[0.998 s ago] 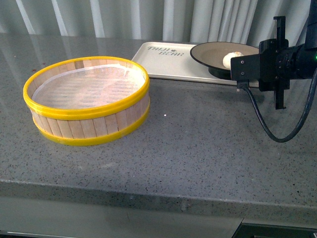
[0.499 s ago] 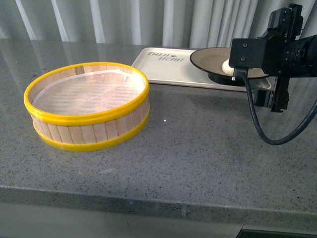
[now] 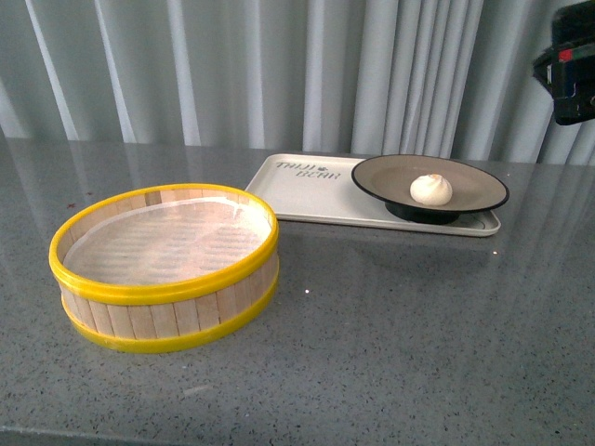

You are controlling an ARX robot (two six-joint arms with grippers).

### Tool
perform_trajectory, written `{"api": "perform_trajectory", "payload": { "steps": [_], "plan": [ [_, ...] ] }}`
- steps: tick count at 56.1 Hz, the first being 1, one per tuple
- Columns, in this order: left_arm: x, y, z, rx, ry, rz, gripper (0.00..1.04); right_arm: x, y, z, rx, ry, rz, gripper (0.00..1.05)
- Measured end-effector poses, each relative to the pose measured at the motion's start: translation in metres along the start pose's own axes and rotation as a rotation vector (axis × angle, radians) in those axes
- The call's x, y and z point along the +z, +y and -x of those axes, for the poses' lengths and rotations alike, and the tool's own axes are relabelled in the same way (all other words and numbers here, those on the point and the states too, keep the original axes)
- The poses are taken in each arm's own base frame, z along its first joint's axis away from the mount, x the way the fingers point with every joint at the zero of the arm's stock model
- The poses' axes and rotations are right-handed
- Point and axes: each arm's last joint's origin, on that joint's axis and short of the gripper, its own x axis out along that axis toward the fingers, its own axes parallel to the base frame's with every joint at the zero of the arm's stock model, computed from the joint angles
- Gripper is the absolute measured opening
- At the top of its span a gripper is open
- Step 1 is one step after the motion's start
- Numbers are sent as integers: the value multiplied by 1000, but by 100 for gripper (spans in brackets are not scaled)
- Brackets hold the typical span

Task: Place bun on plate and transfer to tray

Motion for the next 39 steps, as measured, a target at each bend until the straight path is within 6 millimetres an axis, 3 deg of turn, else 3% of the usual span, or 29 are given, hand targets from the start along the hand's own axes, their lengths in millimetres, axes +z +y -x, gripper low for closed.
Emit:
{"api": "perform_trajectory", "payload": {
  "steps": [5, 25, 39],
  "plan": [
    [0, 0, 0, 3, 0, 0, 98, -23, -5, 21, -20, -49, -100, 63],
    [0, 0, 0, 3, 0, 0, 98, -67, -18, 79, -21, -52, -152, 2],
    [0, 0, 0, 3, 0, 0, 98, -85, -27, 106, -7, -58, -156, 2]
  ]
}}
